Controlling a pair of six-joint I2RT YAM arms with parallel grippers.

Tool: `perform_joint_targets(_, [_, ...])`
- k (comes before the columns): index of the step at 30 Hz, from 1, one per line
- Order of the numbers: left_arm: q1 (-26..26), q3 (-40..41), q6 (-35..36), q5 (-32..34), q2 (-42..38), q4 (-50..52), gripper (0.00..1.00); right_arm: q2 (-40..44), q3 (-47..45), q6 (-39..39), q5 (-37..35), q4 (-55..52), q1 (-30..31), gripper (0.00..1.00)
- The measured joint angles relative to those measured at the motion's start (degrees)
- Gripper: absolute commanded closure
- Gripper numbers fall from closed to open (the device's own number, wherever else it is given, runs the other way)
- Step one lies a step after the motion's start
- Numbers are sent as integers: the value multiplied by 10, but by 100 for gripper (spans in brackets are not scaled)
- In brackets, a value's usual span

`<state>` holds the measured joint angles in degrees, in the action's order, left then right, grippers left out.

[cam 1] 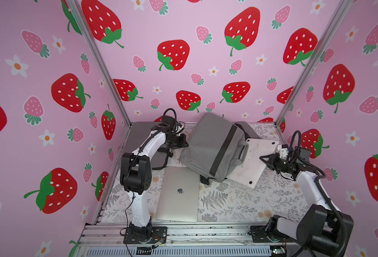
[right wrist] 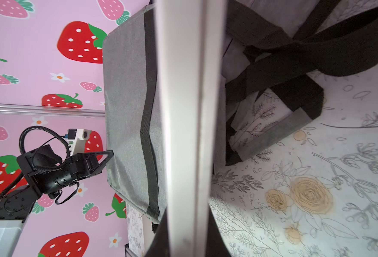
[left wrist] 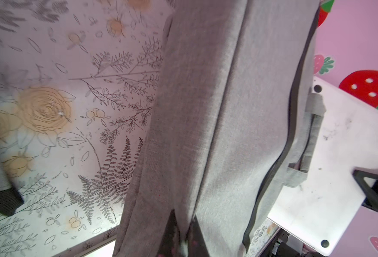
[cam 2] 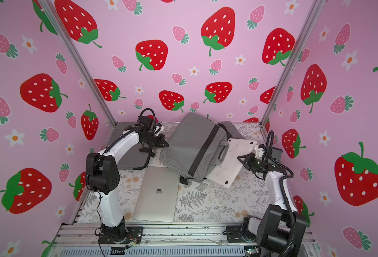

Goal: Open the zippered laptop bag and take out the laptop
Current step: Take out the laptop from the zippered laptop bag, then place the zippered laptop bag in the zippered laptop bag.

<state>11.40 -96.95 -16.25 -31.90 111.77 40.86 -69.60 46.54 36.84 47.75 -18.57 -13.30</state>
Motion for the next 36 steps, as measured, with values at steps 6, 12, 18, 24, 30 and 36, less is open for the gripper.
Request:
perform_joint_targets(6, [-32, 0, -1, 4, -34, 33, 100, -16, 0, 44, 39, 66, 0, 100])
perform_joint_targets(12, [-60, 0, 1, 21, -63, 70, 100, -30, 0, 81, 59, 113, 0, 100])
perform_joint_targets(18, [-71, 18, 17, 50, -101, 89, 100, -31, 0, 116, 71, 160, 0, 100])
perform_joint_targets(24, [-91, 46, 21, 55, -126, 96, 100, -31, 0, 128, 75, 174, 3, 100])
perform_joint_targets(30, [-136, 47, 32, 49, -141, 106, 100, -34, 0, 127, 76, 176, 12, 100])
perform_joint_targets(36, [-199, 62, 45, 50, -143, 116, 100, -40, 2, 118, 75, 171, 24, 100])
